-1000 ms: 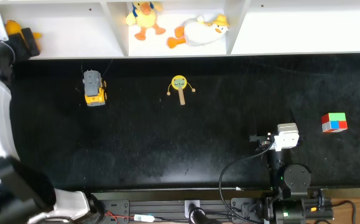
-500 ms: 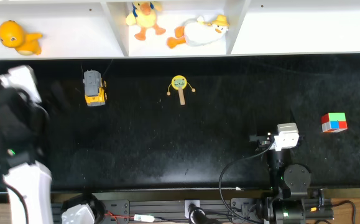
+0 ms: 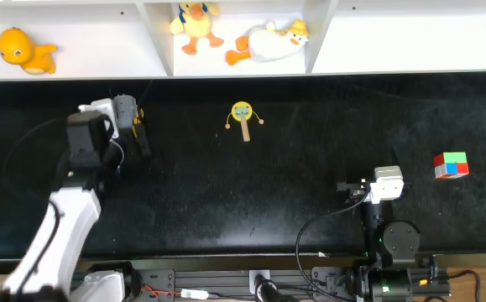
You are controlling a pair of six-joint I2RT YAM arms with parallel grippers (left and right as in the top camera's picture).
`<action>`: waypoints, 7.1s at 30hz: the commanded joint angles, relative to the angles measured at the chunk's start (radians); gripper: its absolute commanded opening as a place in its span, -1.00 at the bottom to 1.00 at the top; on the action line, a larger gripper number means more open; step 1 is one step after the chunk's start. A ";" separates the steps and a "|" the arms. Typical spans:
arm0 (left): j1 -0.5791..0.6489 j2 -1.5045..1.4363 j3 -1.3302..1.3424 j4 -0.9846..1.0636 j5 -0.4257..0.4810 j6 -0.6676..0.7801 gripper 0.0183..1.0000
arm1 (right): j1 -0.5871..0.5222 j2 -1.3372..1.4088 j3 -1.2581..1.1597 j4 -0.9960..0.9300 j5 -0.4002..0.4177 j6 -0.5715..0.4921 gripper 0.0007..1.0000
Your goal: Store Toys
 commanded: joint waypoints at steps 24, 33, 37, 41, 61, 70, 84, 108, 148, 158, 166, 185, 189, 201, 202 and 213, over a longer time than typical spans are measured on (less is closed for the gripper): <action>-0.003 0.234 0.193 0.014 -0.057 0.070 -0.27 | -0.001 -0.006 -0.013 0.006 0.004 0.004 0.99; -0.004 -0.038 0.193 -0.174 -0.057 0.092 -0.33 | -0.001 -0.006 -0.013 0.006 0.004 0.004 0.99; -0.004 -0.078 0.202 -0.180 -0.040 0.092 -0.32 | -0.001 -0.006 -0.013 0.006 0.004 0.004 0.99; -0.004 -0.042 0.286 -0.192 -0.011 0.093 -0.33 | -0.001 -0.006 -0.013 0.006 0.004 0.004 1.00; -0.029 0.445 0.773 -0.187 -0.016 0.122 -0.33 | -0.001 -0.006 -0.013 0.006 0.004 0.004 0.99; -0.014 0.518 0.790 -0.115 -0.016 0.123 -0.21 | -0.001 -0.006 -0.013 0.006 0.004 0.004 0.99; -0.038 0.347 0.682 -0.260 -0.103 0.123 1.00 | -0.001 -0.006 -0.013 0.006 0.004 0.004 0.99; -0.156 -1.217 -0.605 0.232 -0.089 0.326 0.99 | -0.001 -0.006 -0.013 0.006 0.004 0.004 1.00; -0.144 -1.257 -0.613 0.142 -0.033 0.324 0.99 | -0.001 -0.006 -0.013 0.006 0.004 0.004 0.99; -0.144 -1.257 -0.613 0.142 -0.033 0.324 0.99 | -0.001 -0.006 -0.013 0.006 0.011 0.003 0.99; -0.144 -1.257 -0.613 0.142 -0.033 0.324 0.99 | 0.029 0.245 0.188 -0.105 0.105 0.098 0.99; -0.144 -1.257 -0.613 0.142 -0.033 0.324 1.00 | 0.521 1.284 1.007 -0.731 0.326 0.670 0.99; -0.144 -1.257 -0.613 0.142 -0.033 0.324 1.00 | 0.611 1.418 1.028 -0.628 0.327 0.704 0.99; -0.144 -1.257 -0.613 0.142 -0.033 0.324 0.99 | 0.661 1.756 1.162 -0.519 0.312 0.703 0.99; -0.144 -1.257 -0.613 0.142 -0.033 0.324 1.00 | 0.663 1.803 1.208 -0.526 0.291 0.694 0.99; -0.144 -1.257 -0.613 0.142 -0.033 0.324 0.99 | 0.662 1.936 1.309 -0.614 0.161 0.694 1.00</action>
